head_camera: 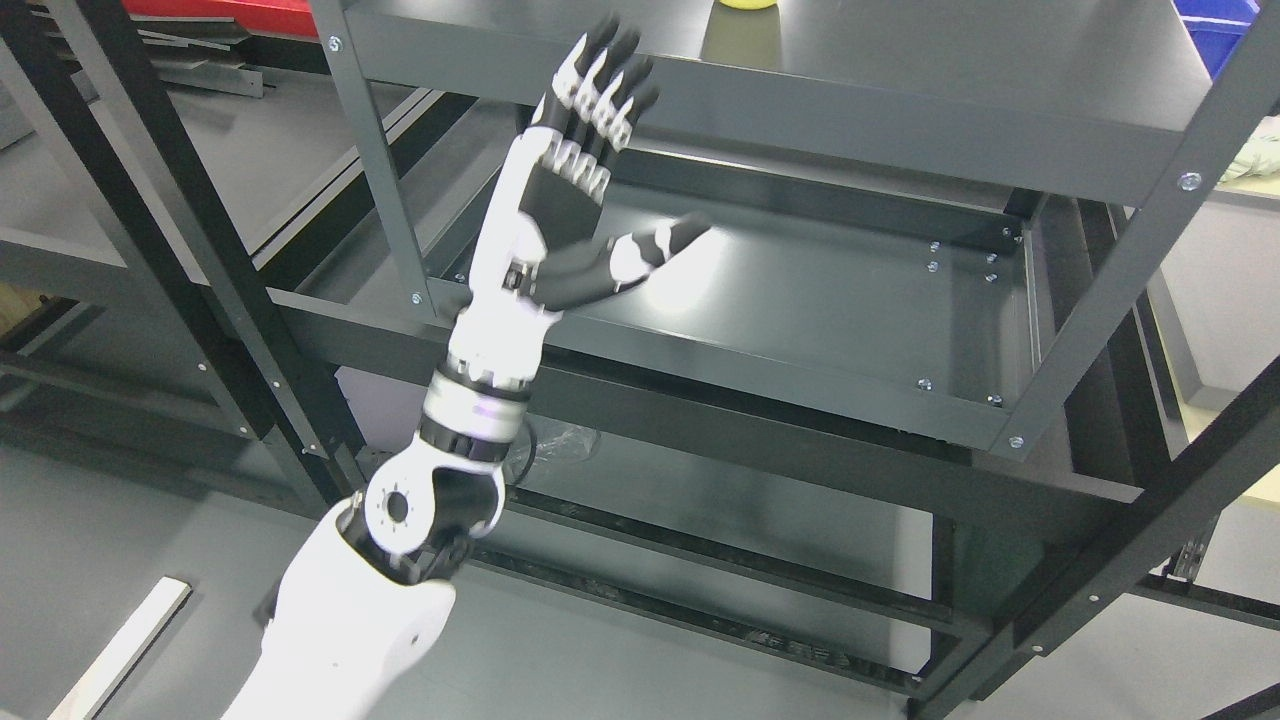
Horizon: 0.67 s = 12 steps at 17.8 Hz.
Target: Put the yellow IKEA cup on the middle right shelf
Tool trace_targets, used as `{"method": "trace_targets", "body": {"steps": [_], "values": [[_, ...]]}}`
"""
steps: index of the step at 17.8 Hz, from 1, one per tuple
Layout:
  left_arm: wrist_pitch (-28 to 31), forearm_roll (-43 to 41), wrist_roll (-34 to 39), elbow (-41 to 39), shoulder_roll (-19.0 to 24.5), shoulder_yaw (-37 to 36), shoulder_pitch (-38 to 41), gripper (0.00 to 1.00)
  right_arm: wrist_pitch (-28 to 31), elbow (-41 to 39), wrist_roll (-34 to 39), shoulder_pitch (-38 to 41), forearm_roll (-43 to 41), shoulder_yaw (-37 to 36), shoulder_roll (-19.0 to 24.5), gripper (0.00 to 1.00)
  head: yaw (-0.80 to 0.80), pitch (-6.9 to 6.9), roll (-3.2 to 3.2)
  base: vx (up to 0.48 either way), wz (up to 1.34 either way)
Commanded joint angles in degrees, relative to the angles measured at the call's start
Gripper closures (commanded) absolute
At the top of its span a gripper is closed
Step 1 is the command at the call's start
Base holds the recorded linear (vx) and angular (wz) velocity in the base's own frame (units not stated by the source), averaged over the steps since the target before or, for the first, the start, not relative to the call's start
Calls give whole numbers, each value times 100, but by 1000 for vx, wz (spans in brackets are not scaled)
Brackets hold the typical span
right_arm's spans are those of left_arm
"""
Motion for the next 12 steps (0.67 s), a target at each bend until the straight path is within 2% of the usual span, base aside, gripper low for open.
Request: {"method": "trace_targets", "body": {"steps": [1, 6, 10, 12], "values": [[44, -88, -21, -120, 157, 658, 1505, 1, -4, 1, 3, 79, -141, 97, -100, 1, 0, 0, 0, -75, -13], [368, -484, -4, 758, 121, 1291, 2120, 1, -4, 1, 3, 79, -141, 97, -100, 1, 0, 0, 0, -46, -46], [1431, -493, -4, 856, -502, 2083, 2368, 1, -4, 1, 3, 79, -141, 97, -100, 1, 0, 0, 0, 16, -15], [1521, -606, -4, 812, -565, 2172, 2385, 1, -4, 1, 3, 79, -141, 97, -100, 1, 0, 0, 0, 30, -41]]}}
